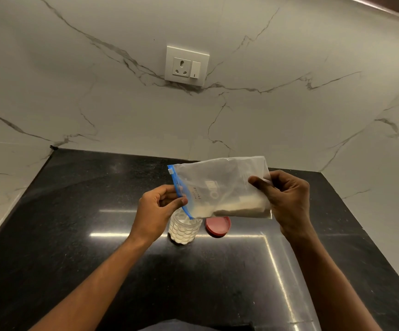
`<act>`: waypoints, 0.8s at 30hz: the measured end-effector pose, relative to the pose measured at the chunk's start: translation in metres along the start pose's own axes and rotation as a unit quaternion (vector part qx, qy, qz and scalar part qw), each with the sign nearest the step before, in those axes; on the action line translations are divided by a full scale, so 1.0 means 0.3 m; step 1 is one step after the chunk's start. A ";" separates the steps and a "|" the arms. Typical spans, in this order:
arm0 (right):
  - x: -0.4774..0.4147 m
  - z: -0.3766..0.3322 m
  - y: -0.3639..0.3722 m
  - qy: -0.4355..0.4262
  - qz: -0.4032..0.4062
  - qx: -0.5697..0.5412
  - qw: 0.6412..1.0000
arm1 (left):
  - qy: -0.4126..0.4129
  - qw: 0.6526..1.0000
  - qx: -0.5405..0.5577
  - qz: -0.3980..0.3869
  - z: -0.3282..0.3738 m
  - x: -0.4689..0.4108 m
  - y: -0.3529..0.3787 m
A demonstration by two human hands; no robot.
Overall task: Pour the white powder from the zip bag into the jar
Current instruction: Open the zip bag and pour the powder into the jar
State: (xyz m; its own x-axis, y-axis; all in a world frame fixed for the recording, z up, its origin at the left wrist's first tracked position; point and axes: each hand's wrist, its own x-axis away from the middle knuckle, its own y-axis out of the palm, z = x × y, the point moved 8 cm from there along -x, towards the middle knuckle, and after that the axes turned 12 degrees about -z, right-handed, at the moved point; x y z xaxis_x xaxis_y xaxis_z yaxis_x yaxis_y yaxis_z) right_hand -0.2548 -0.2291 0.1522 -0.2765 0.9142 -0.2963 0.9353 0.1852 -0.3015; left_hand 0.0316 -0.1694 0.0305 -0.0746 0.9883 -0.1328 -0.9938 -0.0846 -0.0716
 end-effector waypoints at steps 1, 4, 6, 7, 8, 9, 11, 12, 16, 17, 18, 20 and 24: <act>0.000 -0.001 -0.006 -0.002 0.006 -0.002 1.000 | 0.001 1.000 0.000 0.000 0.003 0.000 0.001; -0.004 -0.007 -0.002 -0.003 -0.005 -0.003 1.000 | 0.003 1.000 0.006 -0.004 0.004 0.000 0.006; -0.004 -0.005 0.002 -0.005 -0.009 -0.006 1.000 | 0.003 1.000 0.008 -0.001 0.005 0.000 0.005; -0.004 -0.004 0.000 -0.005 -0.005 -0.010 1.000 | 0.003 1.000 0.006 -0.001 0.005 0.000 0.004; -0.005 -0.003 0.000 -0.005 -0.004 -0.012 1.000 | 0.003 1.000 0.005 0.000 0.004 0.000 0.003; -0.006 -0.003 0.003 -0.006 -0.007 -0.009 1.000 | 0.001 1.000 0.004 0.001 0.002 0.000 0.002; -0.005 -0.002 0.008 -0.007 -0.010 -0.003 1.000 | 0.000 1.000 0.003 0.003 0.001 0.002 0.001; -0.006 -0.001 0.007 -0.006 -0.007 -0.005 1.000 | 0.001 1.000 0.003 0.003 0.003 0.002 0.001; -0.015 0.008 -0.007 0.003 -0.013 -0.009 1.000 | 0.002 1.000 0.010 0.002 0.010 0.007 -0.001; -0.021 0.008 -0.012 0.004 -0.015 -0.009 1.000 | 0.004 1.000 0.010 0.001 0.014 0.008 0.002; -0.027 0.009 -0.015 0.006 -0.018 -0.007 1.000 | 0.005 1.000 0.009 -0.002 0.017 0.009 0.005; -0.038 0.010 -0.008 0.008 -0.033 0.007 0.999 | 0.005 1.000 0.012 -0.002 0.018 0.009 0.009; -0.047 0.004 -0.001 -0.002 -0.035 0.014 0.999 | 0.002 1.000 0.015 0.008 0.018 0.007 0.004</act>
State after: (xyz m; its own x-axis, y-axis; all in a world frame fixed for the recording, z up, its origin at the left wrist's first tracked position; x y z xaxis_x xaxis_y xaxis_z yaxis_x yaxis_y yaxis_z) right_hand -0.2516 -0.2426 0.1553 -0.3412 0.8979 -0.2781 0.9072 0.2372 -0.3474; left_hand 0.0297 -0.1667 0.0353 -0.0901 0.9865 -0.1369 -0.9945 -0.0964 -0.0407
